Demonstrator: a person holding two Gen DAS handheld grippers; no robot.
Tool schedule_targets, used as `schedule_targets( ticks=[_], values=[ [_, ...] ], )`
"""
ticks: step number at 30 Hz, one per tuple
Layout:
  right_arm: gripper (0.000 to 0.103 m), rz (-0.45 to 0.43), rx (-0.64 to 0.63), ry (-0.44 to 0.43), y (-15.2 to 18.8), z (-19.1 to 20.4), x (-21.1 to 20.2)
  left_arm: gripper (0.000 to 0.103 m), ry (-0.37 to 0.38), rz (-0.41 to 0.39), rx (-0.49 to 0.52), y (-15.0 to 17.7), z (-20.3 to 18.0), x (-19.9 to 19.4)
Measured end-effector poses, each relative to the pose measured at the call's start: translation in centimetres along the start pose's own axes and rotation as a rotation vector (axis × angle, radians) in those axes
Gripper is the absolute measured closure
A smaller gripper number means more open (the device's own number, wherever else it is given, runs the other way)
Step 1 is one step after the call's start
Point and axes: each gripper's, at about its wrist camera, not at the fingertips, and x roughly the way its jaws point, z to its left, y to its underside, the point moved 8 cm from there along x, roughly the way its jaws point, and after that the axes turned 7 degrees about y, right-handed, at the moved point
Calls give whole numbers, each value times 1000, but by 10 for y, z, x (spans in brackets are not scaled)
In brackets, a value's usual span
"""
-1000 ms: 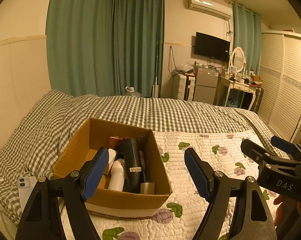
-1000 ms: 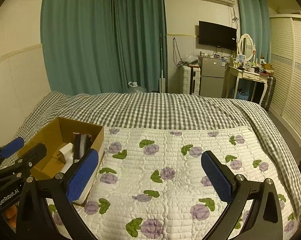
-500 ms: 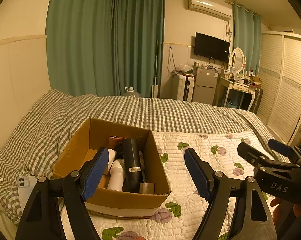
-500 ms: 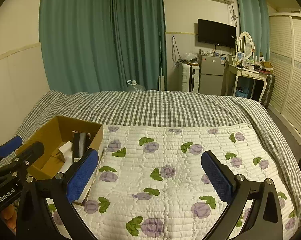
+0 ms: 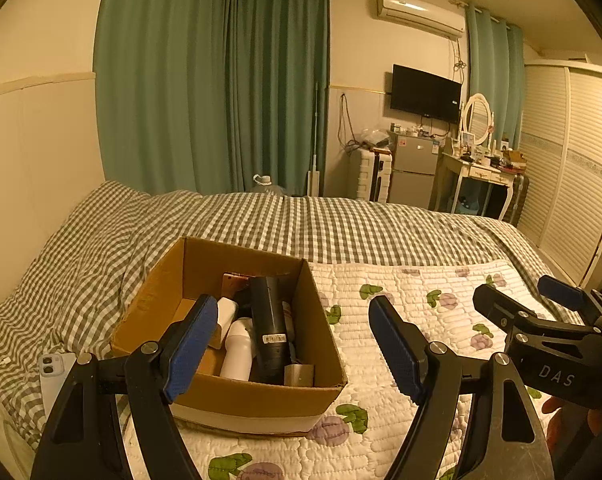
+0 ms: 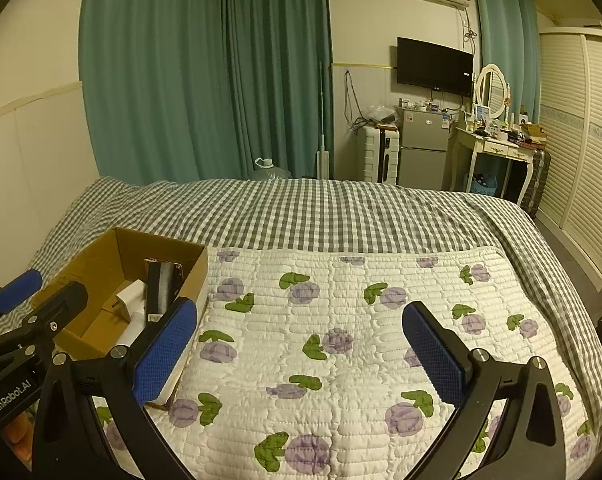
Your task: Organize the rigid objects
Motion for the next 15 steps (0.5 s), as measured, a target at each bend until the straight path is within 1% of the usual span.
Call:
schedule_targets(
  ticks=[15],
  values=[
    [0,-2,-13,-1,-2,1,0,22,2,3,-4,1,1,0]
  ],
)
